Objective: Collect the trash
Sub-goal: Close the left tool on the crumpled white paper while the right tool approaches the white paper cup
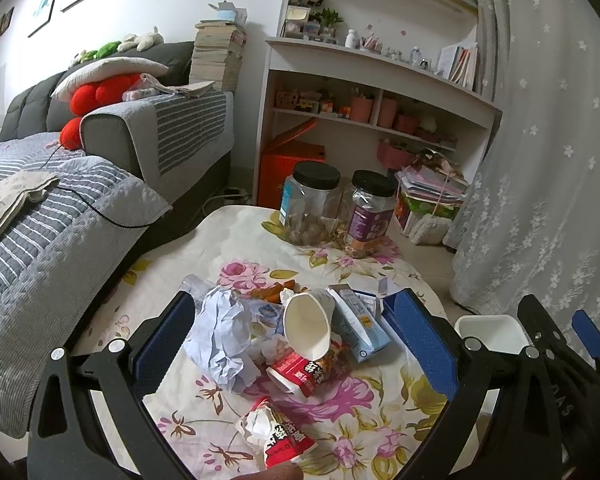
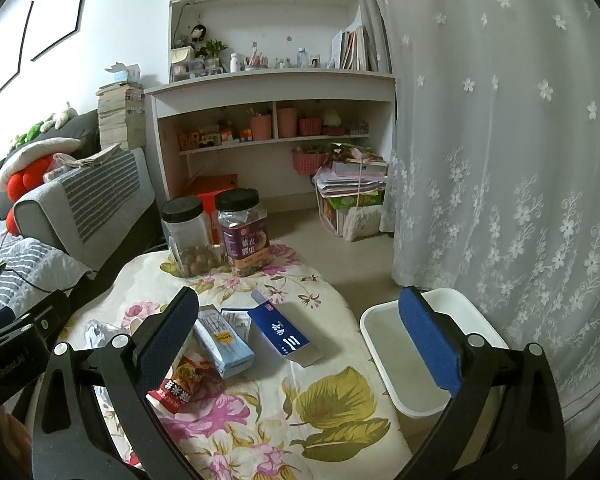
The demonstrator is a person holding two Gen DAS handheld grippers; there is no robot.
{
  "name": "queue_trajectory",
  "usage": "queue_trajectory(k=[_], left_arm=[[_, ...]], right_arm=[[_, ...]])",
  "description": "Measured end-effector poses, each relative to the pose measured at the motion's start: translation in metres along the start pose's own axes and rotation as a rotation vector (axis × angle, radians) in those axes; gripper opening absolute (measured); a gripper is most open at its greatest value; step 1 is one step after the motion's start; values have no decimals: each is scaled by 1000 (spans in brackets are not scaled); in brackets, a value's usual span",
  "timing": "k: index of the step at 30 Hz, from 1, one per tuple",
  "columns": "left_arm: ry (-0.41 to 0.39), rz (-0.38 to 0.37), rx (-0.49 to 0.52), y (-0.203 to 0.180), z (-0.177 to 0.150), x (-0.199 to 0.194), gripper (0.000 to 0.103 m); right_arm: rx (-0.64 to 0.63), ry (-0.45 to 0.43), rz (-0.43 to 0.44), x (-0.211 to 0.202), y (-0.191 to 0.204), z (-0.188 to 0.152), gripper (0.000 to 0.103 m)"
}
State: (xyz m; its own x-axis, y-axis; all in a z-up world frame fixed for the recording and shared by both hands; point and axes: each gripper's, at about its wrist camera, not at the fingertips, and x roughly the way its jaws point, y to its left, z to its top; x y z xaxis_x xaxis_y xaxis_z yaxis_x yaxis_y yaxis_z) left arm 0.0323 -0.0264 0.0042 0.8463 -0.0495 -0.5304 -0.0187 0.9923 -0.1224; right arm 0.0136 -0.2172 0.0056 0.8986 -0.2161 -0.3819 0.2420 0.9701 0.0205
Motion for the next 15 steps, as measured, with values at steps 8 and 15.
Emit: queue_trajectory(k=[8, 15], left_arm=[[170, -8, -81, 20, 5, 33, 97], [383, 53, -155, 53, 8, 84, 97]], right_arm=[[-59, 190, 14, 40, 10, -5, 96], [-43, 417, 16, 93, 16, -20, 96]])
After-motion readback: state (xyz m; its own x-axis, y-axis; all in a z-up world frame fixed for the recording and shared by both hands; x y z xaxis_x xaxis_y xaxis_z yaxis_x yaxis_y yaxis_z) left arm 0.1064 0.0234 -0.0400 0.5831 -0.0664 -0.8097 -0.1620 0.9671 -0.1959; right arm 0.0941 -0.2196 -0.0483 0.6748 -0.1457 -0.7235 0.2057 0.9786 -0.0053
